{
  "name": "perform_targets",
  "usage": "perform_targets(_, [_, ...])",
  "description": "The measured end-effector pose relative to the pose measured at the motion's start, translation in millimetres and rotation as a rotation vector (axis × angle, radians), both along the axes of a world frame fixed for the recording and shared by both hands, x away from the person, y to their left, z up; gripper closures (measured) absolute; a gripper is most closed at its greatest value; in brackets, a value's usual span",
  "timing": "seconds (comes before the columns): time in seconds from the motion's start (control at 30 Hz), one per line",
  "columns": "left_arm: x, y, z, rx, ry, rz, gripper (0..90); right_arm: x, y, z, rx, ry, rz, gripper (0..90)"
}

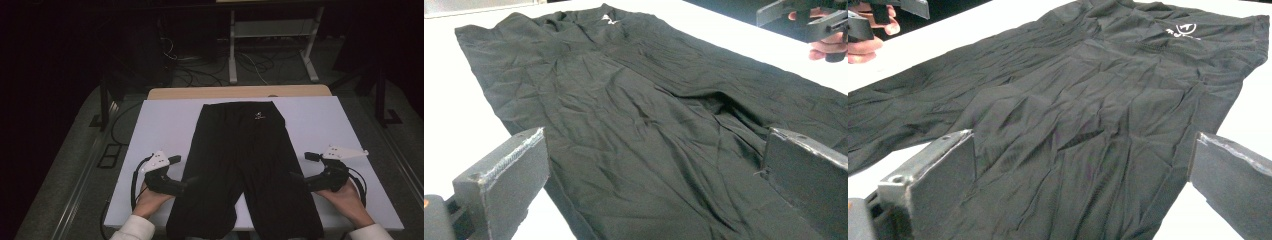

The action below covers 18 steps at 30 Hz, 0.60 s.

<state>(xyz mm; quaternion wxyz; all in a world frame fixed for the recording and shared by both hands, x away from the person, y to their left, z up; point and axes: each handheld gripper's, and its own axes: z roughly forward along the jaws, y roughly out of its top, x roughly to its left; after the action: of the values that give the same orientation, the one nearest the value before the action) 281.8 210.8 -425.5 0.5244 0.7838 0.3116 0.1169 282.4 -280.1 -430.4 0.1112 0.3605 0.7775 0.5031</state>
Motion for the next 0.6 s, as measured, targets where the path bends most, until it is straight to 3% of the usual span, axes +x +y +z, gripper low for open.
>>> perform_targets(0.6, [-1.5, 5.7, 1.6, 0.0, -0.011, 0.043, 0.0, -1.7, -1.0, 2.6, -0.006, -0.008, -0.01, 0.0])
